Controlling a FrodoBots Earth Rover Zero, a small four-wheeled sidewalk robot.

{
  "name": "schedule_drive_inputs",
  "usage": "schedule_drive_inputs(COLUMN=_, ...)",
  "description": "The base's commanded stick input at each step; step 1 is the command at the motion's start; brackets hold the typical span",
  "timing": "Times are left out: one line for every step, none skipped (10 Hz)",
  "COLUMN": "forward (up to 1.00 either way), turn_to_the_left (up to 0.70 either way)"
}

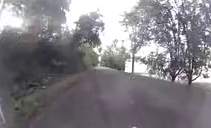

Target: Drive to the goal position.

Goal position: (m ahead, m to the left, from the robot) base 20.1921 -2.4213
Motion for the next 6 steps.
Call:
schedule_drive_inputs(forward=0.7, turn_to_the_left=0.0)
schedule_drive_inputs(forward=0.7, turn_to_the_left=0.0)
schedule_drive_inputs(forward=0.7, turn_to_the_left=0.0)
schedule_drive_inputs(forward=0.7, turn_to_the_left=0.0)
schedule_drive_inputs(forward=0.7, turn_to_the_left=0.0)
schedule_drive_inputs(forward=0.7, turn_to_the_left=0.0)
